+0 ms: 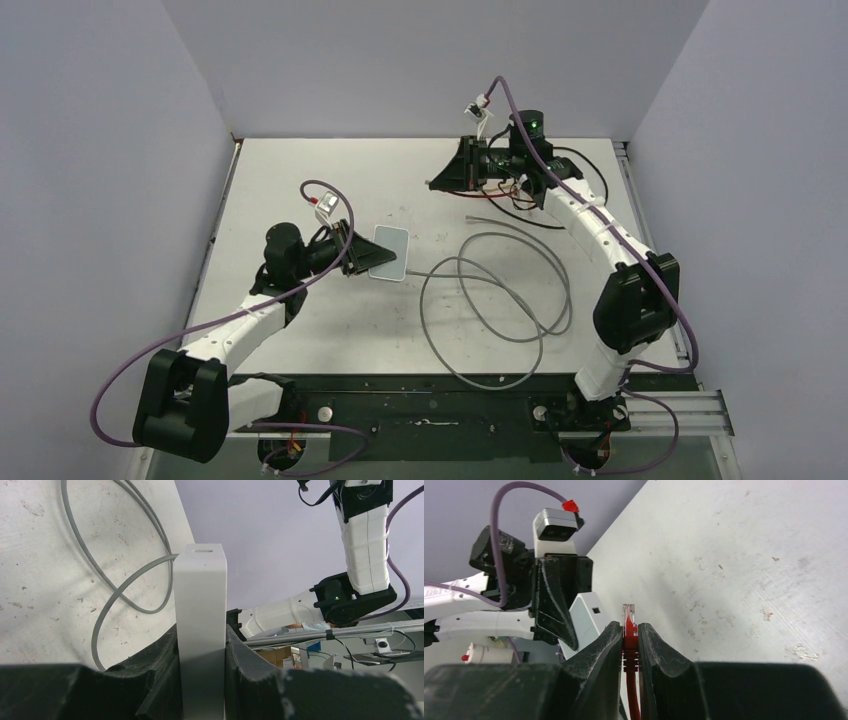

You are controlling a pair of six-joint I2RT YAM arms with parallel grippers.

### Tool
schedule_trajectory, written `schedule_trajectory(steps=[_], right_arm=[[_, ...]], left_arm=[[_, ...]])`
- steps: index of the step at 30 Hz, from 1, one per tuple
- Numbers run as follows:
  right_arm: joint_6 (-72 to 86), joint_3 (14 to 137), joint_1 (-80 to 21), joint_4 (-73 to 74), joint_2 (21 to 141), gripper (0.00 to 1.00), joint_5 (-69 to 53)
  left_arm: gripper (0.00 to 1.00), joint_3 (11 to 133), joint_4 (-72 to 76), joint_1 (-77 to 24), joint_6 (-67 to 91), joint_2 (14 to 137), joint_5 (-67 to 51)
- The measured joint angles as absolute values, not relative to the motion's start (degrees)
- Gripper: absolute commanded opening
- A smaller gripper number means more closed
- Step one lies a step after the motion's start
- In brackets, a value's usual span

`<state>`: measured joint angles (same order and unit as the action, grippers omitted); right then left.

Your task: Pull the plug from the switch port

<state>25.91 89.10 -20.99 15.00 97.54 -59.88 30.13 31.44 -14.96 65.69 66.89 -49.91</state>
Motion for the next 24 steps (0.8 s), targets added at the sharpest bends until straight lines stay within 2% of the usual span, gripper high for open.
schedule_trajectory(steps=[8, 24], right_arm=[[23.86, 96.77, -19.31, 17.76, 102.78, 0.05, -54.35], [33.23, 98.45, -8.16, 6.22, 107.68, 0.05, -43.81]], left_arm=[[0.0, 30.13, 30.79, -14.96, 65.12, 66.87, -49.87], [0.0, 30.13, 29.71, -14.96, 64.01, 66.28, -49.76]])
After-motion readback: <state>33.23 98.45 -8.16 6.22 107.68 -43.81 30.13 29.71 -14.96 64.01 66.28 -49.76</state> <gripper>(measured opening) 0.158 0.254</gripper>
